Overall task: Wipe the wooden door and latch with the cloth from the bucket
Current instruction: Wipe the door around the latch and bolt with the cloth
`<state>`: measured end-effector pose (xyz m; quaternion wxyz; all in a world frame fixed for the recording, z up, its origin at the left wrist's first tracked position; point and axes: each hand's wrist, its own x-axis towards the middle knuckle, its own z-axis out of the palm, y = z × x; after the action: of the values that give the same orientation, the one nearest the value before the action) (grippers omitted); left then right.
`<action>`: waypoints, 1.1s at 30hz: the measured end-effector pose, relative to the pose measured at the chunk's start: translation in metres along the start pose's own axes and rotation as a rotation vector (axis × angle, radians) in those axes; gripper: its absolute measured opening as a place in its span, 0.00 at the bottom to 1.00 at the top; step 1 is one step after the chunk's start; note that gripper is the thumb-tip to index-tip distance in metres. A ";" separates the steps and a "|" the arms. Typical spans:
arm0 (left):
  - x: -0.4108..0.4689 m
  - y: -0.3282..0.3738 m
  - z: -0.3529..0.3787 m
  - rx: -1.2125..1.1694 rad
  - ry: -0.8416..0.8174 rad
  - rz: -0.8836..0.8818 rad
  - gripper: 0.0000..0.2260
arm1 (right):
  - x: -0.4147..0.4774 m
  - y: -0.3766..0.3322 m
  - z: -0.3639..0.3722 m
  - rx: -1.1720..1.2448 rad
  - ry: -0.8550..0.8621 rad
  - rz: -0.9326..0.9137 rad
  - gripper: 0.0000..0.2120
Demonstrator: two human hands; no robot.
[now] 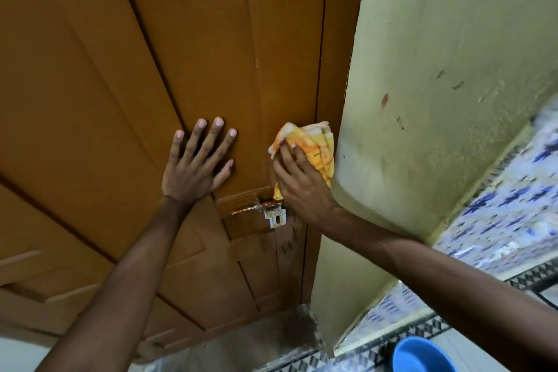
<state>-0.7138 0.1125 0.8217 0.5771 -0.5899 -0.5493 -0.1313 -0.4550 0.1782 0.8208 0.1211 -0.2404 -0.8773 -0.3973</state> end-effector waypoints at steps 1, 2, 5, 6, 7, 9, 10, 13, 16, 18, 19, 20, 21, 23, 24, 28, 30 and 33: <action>0.000 0.000 0.000 0.005 -0.003 0.001 0.31 | -0.002 -0.008 0.004 0.019 -0.028 -0.023 0.18; -0.001 0.000 -0.001 0.011 -0.006 0.001 0.31 | -0.005 -0.017 0.007 0.044 -0.071 -0.035 0.18; -0.002 0.000 0.001 0.015 0.000 0.010 0.31 | -0.011 -0.037 0.005 0.085 -0.157 0.000 0.23; -0.002 0.000 0.001 0.023 0.001 0.009 0.31 | -0.008 -0.036 0.002 0.114 -0.153 0.018 0.25; -0.001 0.000 0.001 0.026 0.002 0.008 0.31 | -0.003 -0.031 -0.004 0.151 -0.158 0.041 0.27; 0.000 0.000 0.000 0.019 0.002 0.011 0.31 | 0.003 -0.017 -0.009 0.177 -0.070 0.056 0.24; 0.000 0.000 0.000 0.013 0.000 0.009 0.31 | 0.003 -0.009 -0.009 0.175 -0.015 0.051 0.20; -0.001 0.000 0.000 0.010 0.000 0.005 0.31 | -0.007 -0.003 0.000 0.223 0.053 0.092 0.16; -0.001 0.000 -0.001 0.004 -0.008 0.002 0.31 | -0.028 -0.031 0.015 0.421 -0.051 0.112 0.20; 0.000 0.000 -0.001 0.003 -0.005 -0.003 0.31 | -0.051 -0.049 0.029 0.678 -0.088 0.232 0.23; 0.000 0.000 0.000 0.005 -0.003 -0.004 0.32 | -0.064 -0.054 0.031 0.886 -0.044 0.398 0.20; -0.001 0.000 0.000 0.009 -0.002 -0.004 0.32 | -0.072 -0.055 0.023 1.116 0.012 0.620 0.15; -0.001 0.000 0.001 0.011 -0.002 -0.005 0.32 | -0.081 -0.055 0.019 1.299 0.078 0.837 0.11; -0.001 0.002 0.001 0.006 -0.001 -0.006 0.32 | -0.096 -0.050 0.011 1.394 0.164 1.209 0.10; -0.001 0.002 0.000 0.003 0.001 -0.008 0.32 | -0.102 -0.048 0.011 1.435 0.154 1.344 0.12; -0.001 0.001 0.000 0.010 -0.003 -0.009 0.32 | -0.116 -0.057 0.024 1.697 -0.026 1.745 0.09; -0.001 0.001 0.001 0.013 -0.002 -0.011 0.32 | -0.106 -0.059 0.021 1.825 -0.135 1.939 0.05; -0.002 0.002 0.002 0.020 0.006 -0.016 0.32 | -0.075 -0.065 0.013 2.199 -0.135 2.063 0.09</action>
<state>-0.7141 0.1137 0.8181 0.5835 -0.5793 -0.5536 -0.1322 -0.4251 0.1272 0.7406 0.4142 -0.5430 -0.1846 0.7068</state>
